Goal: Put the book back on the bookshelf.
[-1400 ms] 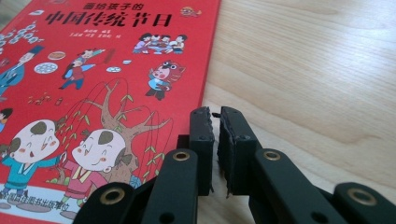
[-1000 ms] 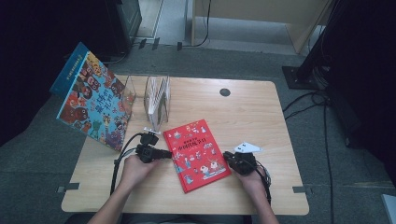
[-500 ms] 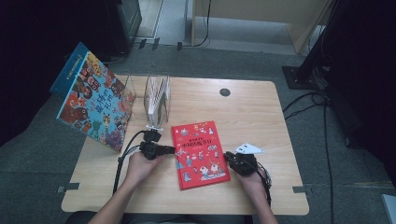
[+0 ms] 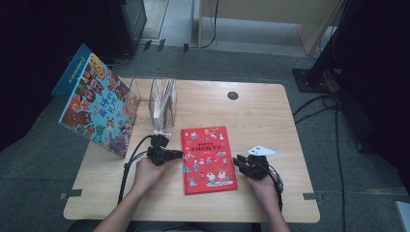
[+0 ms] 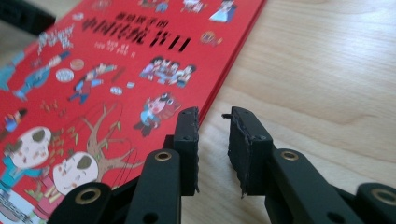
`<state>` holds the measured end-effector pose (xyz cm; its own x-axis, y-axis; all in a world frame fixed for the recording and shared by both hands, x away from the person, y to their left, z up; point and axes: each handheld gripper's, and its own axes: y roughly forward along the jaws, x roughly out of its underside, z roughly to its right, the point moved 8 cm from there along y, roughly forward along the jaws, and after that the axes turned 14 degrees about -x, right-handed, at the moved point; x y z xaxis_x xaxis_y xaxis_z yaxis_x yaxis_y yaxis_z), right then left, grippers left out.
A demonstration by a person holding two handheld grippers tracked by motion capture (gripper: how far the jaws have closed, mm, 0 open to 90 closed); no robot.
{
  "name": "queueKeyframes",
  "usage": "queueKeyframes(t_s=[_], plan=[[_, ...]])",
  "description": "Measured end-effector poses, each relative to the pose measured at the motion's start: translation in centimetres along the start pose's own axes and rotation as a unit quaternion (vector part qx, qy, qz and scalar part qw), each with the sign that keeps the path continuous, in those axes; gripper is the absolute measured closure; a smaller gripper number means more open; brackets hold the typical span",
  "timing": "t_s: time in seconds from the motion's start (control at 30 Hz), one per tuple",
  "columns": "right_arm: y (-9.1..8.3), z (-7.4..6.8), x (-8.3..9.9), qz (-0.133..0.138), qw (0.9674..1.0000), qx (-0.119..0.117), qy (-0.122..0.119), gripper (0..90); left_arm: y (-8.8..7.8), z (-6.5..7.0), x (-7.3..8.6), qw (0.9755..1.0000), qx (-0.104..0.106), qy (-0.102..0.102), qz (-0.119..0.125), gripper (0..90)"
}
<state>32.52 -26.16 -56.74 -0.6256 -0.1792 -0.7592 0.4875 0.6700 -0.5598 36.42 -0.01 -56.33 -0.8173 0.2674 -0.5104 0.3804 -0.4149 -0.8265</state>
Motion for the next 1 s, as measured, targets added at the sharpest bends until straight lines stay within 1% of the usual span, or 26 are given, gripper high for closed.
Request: queueKeyframes(t_s=[0.03, 0.07, 0.13, 0.2, 0.23, 0.27, 0.37, 0.4, 0.43, 0.5, 0.53, 0.57, 0.6, 0.67, 0.73, 0.77, 0.8, 0.87, 0.97, 1.0], plan=[[-0.1, -0.1, -0.1, 0.002, 1.0000, -0.003, 0.002, 72.7, -0.2, 0.0, 0.1, 1.0000, -0.001, 0.002, -0.001, 83.5], [-0.1, -0.2, -0.3, 0.005, 0.9999, -0.007, 0.006, 71.6, -0.3, 0.1, 0.2, 1.0000, -0.003, 0.000, -0.004, 84.6], [0.1, -0.4, -0.4, 0.001, 0.9998, -0.017, 0.011, 69.0, -0.5, 0.2, 0.6, 1.0000, -0.007, -0.001, -0.007, 86.8], [0.5, -0.7, -0.6, -0.007, 0.9992, -0.029, 0.025, 66.1, -0.5, 0.5, 1.1, 0.9999, -0.005, -0.002, -0.015, 87.7], [0.6, -0.7, -0.7, -0.012, 0.9990, -0.029, 0.031, 65.0, -0.4, 0.7, 1.2, 0.9998, -0.004, -0.001, -0.018, 87.6], [0.8, -0.7, -0.8, -0.019, 0.9984, -0.033, 0.042, 63.8, -0.3, 0.8, 1.4, 0.9998, -0.003, -0.001, -0.020, 87.5], [1.1, -0.2, -1.0, -0.039, 0.9958, -0.043, 0.071, 62.6, -0.2, 1.0, 1.5, 0.9998, -0.008, -0.001, -0.018, 87.4], [1.2, -0.1, -1.1, -0.044, 0.9941, -0.050, 0.086, 61.9, -0.2, 1.0, 1.4, 0.9998, -0.007, -0.004, -0.018, 87.3], [1.4, 0.0, -1.2, -0.053, 0.9917, -0.061, 0.101, 61.3, -0.2, 1.0, 1.4, 0.9998, -0.007, -0.005, -0.017, 87.4], [1.7, 0.2, -1.5, -0.067, 0.9855, -0.081, 0.133, 60.9, -0.2, 1.2, 1.5, 0.9999, -0.010, -0.003, -0.009, 90.0], [1.7, 0.4, -1.7, -0.074, 0.9830, -0.084, 0.146, 61.2, -0.2, 1.2, 1.6, 0.9998, -0.016, -0.002, -0.009, 90.0], [1.9, 0.5, -1.9, -0.083, 0.9813, -0.088, 0.150, 61.7, -0.2, 1.2, 1.6, 0.9998, -0.017, -0.004, -0.009, 90.0], [1.9, 0.6, -2.0, -0.090, 0.9803, -0.090, 0.151, 62.5, -0.1, 1.2, 1.6, 0.9998, -0.013, -0.009, -0.012, 90.0], [2.1, 0.7, -2.3, -0.107, 0.9775, -0.094, 0.155, 63.0, -0.1, 1.1, 1.5, 0.9998, -0.008, -0.016, -0.010, 90.0], [2.3, 0.7, -2.5, -0.120, 0.9733, -0.101, 0.168, 62.9, -0.1, 1.3, 1.6, 0.9997, -0.011, -0.020, -0.009, 90.0], [2.4, 0.8, -2.6, -0.124, 0.9725, -0.099, 0.170, 63.7, -0.1, 1.4, 1.6, 0.9997, -0.010, -0.020, -0.010, 90.0], [2.4, 1.0, -2.7, -0.128, 0.9724, -0.094, 0.171, 63.8, 0.0, 1.6, 1.7, 0.9997, -0.008, -0.019, -0.012, 90.0], [2.5, 1.3, -2.9, -0.128, 0.9712, -0.089, 0.179, 65.3, 0.0, 1.8, 1.8, 0.9997, -0.006, -0.021, -0.012, 90.0], [2.6, 1.5, -3.1, -0.137, 0.9675, -0.092, 0.191, 67.5, 0.0, 1.9, 1.9, 0.9997, -0.008, -0.023, -0.007, 90.0], [2.6, 1.6, -3.1, -0.139, 0.9674, -0.092, 0.190, 67.5, 0.0, 1.9, 1.9, 0.9996, -0.006, -0.028, -0.005, 90.0]])
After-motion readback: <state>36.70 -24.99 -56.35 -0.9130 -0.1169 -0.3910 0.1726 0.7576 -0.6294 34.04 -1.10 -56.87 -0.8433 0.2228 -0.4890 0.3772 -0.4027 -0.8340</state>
